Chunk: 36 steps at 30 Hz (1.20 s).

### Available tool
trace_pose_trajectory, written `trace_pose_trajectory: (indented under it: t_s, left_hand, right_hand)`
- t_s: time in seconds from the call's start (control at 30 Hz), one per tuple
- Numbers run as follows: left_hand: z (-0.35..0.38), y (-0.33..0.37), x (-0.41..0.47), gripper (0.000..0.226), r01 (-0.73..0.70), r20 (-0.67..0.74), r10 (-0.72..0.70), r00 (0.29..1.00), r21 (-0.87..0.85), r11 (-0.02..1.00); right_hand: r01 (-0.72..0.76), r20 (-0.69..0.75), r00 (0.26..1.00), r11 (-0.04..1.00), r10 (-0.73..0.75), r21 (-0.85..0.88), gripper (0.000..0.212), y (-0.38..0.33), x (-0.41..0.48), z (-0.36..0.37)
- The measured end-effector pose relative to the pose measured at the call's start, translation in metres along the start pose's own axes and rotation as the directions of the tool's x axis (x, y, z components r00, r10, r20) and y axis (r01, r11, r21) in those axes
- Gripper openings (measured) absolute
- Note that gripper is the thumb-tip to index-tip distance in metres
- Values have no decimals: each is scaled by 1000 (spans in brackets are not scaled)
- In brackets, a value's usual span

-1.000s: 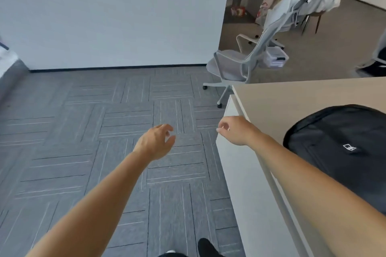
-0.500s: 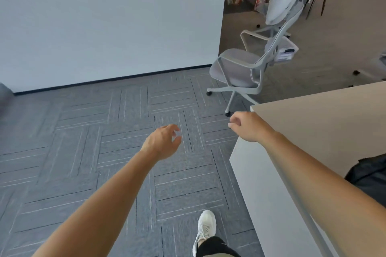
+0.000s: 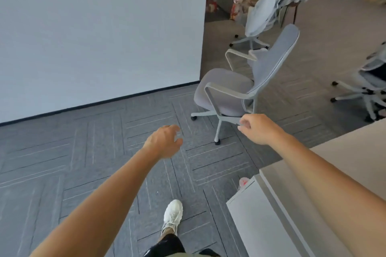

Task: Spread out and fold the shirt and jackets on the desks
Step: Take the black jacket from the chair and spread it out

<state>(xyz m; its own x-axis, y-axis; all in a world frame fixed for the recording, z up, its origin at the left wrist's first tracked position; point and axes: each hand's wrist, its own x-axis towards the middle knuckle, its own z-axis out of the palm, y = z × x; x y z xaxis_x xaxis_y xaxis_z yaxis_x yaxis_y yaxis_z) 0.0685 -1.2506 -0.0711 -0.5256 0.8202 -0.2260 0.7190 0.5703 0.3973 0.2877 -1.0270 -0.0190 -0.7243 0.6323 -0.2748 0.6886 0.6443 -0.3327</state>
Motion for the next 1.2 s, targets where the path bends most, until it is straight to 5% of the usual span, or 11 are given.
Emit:
trace_pose_trajectory:
  t_s: [0.33,0.6,0.97,1.2]
  left_hand:
    - [-40,97,242,43,-360,188,356,915,-15,933]
    - [-19,216,393,52,-512,246,496,833,0,859]
    - [0,390,561,73,-455,262,486,834,-172,874]
    - [24,448,665,97,-119,466,344,815,-447,887]
  right_hand:
    - [-355,-144,912,916,383,186,40,66,87,-86]
    - [-414,-269,814,838,515,355,42,182,164,-113]
    - [-333,-284,854,878,435,344,42,315,324,-214]
    - [-284,-186,937,955,296,87,58,372,452,-283]
